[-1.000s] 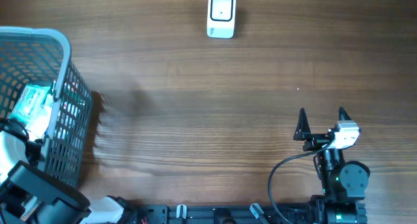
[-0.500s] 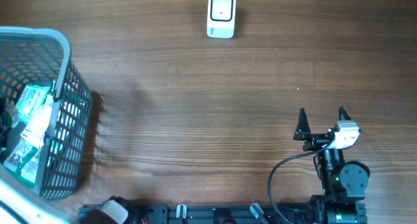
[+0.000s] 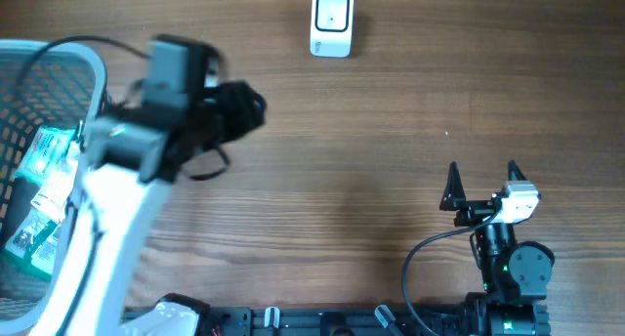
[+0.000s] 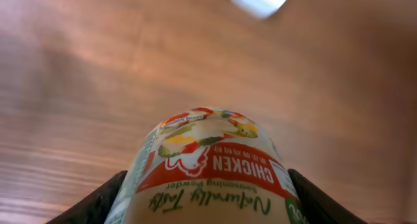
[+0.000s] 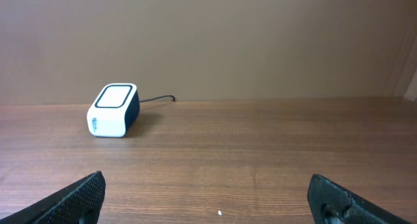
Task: Scan the item barcode
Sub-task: 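Carry the jar with the left gripper and set it on the table centre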
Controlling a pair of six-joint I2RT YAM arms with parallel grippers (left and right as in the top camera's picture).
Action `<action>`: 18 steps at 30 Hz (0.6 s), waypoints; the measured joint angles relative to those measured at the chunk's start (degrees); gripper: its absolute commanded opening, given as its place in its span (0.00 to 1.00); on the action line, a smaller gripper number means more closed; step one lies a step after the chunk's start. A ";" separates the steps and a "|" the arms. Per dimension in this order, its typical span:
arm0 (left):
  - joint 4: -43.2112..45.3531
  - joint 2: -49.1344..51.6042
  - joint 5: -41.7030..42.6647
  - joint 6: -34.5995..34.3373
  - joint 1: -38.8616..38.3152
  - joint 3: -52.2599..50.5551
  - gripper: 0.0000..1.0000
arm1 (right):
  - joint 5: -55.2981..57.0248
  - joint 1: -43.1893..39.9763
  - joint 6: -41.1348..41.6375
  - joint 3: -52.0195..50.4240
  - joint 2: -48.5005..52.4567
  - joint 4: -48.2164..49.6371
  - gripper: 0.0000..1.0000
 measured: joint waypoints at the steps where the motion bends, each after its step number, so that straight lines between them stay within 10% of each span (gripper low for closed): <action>1: 0.22 2.54 -1.49 0.02 -2.56 -1.09 0.54 | 0.00 0.00 0.00 0.00 0.00 0.00 1.00; 10: 5.75 25.49 -4.87 3.98 -10.19 -4.33 0.56 | -0.02 0.00 0.00 0.00 0.00 0.00 1.00; 18: 9.35 28.33 4.63 37.35 -12.09 -4.33 0.64 | 0.00 0.00 0.00 0.00 0.00 0.02 1.00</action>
